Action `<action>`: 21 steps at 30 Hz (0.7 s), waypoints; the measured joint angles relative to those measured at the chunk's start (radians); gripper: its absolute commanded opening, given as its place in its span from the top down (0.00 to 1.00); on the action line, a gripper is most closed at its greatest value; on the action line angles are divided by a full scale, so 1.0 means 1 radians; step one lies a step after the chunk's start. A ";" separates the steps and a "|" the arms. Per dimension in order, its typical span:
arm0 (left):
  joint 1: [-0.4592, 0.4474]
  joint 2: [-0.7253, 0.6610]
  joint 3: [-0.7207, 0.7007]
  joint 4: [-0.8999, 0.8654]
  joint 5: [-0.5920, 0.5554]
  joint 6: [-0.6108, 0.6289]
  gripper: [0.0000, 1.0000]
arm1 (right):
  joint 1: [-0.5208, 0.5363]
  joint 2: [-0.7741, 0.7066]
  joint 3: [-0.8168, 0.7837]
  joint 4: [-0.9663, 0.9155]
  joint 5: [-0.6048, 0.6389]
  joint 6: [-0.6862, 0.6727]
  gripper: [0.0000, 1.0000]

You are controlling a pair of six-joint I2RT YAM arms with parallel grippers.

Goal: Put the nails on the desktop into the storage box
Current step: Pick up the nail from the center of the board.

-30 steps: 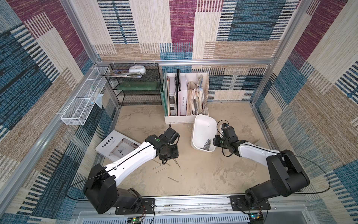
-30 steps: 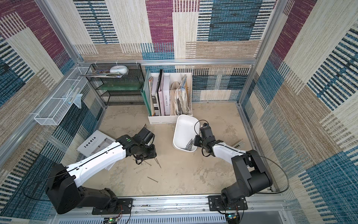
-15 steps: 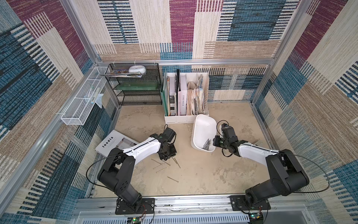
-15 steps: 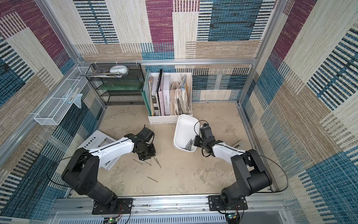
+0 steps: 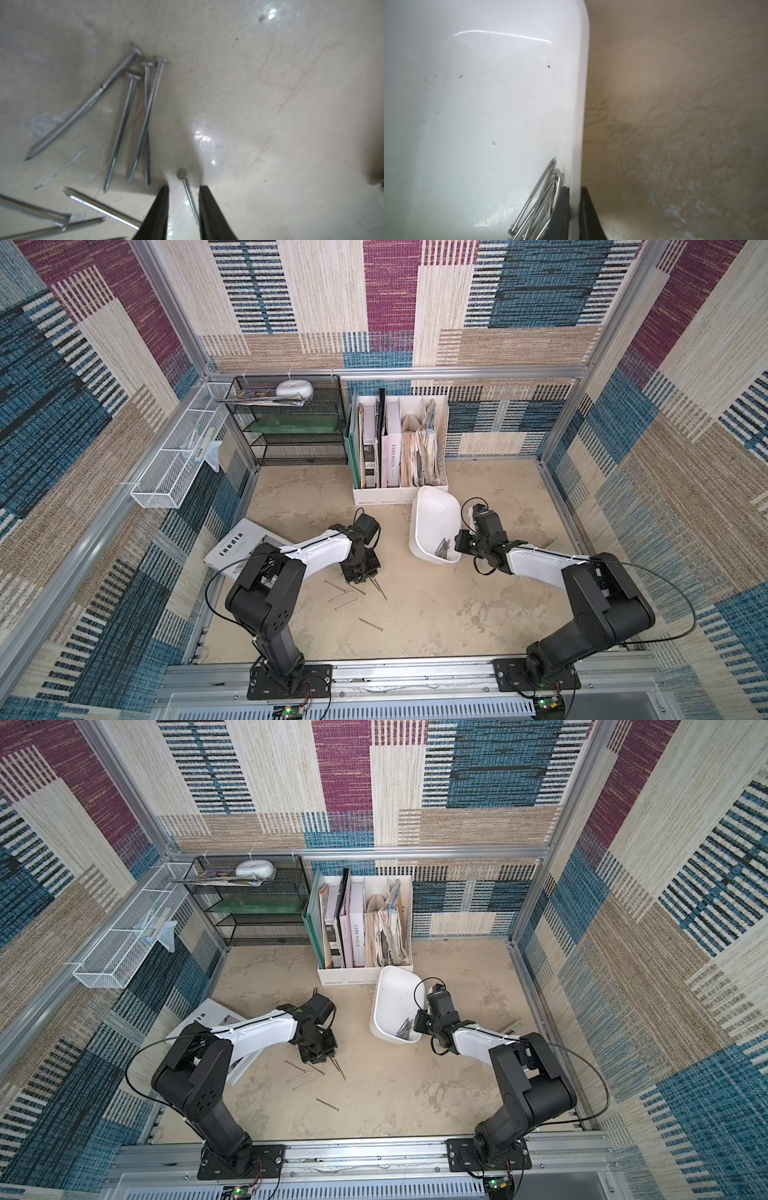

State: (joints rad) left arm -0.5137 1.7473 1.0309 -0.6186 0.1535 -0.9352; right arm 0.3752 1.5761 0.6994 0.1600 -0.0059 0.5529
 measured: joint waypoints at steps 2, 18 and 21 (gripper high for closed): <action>0.005 0.012 0.005 -0.019 -0.002 0.000 0.89 | 0.000 0.007 0.001 0.010 -0.004 0.000 1.00; 0.015 0.008 0.038 -0.058 -0.002 0.092 1.00 | 0.002 -0.002 0.004 -0.001 -0.010 -0.004 1.00; 0.012 -0.044 0.075 -0.066 -0.002 0.137 1.00 | 0.002 -0.005 0.003 -0.006 -0.011 -0.004 1.00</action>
State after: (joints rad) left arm -0.5014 1.7035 1.1061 -0.6842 0.1516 -0.7979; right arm 0.3775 1.5711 0.7029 0.1535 -0.0170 0.5491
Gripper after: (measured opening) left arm 0.066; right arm 0.107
